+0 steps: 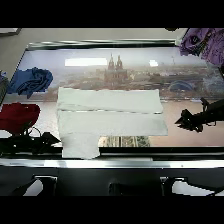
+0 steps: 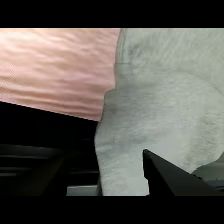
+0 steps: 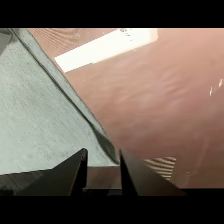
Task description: Fold the clothes and pants, and hang the long-sleeved shirts on hangers.
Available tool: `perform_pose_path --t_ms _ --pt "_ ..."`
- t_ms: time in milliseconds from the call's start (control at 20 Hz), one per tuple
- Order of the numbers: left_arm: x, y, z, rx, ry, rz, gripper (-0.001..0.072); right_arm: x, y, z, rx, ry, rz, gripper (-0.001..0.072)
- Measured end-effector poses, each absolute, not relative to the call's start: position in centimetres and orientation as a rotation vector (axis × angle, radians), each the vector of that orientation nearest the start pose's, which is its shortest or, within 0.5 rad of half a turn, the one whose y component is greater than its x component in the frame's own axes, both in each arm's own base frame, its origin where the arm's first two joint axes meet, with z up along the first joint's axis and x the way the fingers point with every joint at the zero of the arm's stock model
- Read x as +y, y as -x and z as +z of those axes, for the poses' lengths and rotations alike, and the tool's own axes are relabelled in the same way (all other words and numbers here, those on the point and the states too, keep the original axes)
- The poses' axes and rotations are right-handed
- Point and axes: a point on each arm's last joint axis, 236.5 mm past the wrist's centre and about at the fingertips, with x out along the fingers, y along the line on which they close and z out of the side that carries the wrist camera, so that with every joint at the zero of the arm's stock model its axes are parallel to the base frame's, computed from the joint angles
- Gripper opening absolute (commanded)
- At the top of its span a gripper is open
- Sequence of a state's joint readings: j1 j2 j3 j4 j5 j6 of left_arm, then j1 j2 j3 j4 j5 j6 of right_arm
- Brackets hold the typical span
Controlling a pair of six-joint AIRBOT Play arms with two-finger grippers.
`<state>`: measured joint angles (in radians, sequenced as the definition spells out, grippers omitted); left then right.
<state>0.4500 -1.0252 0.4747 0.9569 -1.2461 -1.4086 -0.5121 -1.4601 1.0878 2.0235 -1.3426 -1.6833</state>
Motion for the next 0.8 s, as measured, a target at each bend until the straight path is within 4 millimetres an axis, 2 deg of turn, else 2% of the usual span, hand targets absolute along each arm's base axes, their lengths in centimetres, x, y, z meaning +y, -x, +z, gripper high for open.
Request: perform_pose_path --t_ms 350,450,500,550,600,650,700,800 --pt "-7.1 -19.8 -8.9 1.565 0.916 -0.116 0.0502 -6.7 -32.8 -5.8 1.498 -0.781 -0.049 0.0261" --pt "-7.7 -19.6 -9.2 1.584 0.9 -0.129 0.048 -6.7 -32.9 -5.8 1.493 -0.781 -0.05 0.0261" --pt "-8.0 -19.5 -9.5 1.594 0.898 -0.134 0.0364 -6.7 -32.9 -5.8 1.492 -0.782 -0.05 0.0261" --pt "-8.2 -19.4 -9.7 1.607 0.901 -0.134 0.0191 -6.7 -32.9 -5.8 1.492 -0.782 -0.049 0.0261" --pt "-8.4 -19.4 -9.9 1.617 0.905 -0.135 0.0064 -6.7 -32.9 -5.8 1.492 -0.782 -0.05 0.0261" --pt "-8.7 -19.4 -10.0 1.62 0.912 -0.139 0.0023 -6.7 -32.9 -5.8 1.492 -0.782 -0.05 0.0262" --pt "-8.9 -19.6 -10.1 1.62 0.918 -0.146 0.0023 -6.7 -32.9 -5.8 1.493 -0.782 -0.049 0.0273" --pt "-9.1 -19.7 -10.2 1.618 0.929 -0.149 0.0023 -6.6 -32.7 -6.1 1.508 -0.782 -0.039 0.0353"
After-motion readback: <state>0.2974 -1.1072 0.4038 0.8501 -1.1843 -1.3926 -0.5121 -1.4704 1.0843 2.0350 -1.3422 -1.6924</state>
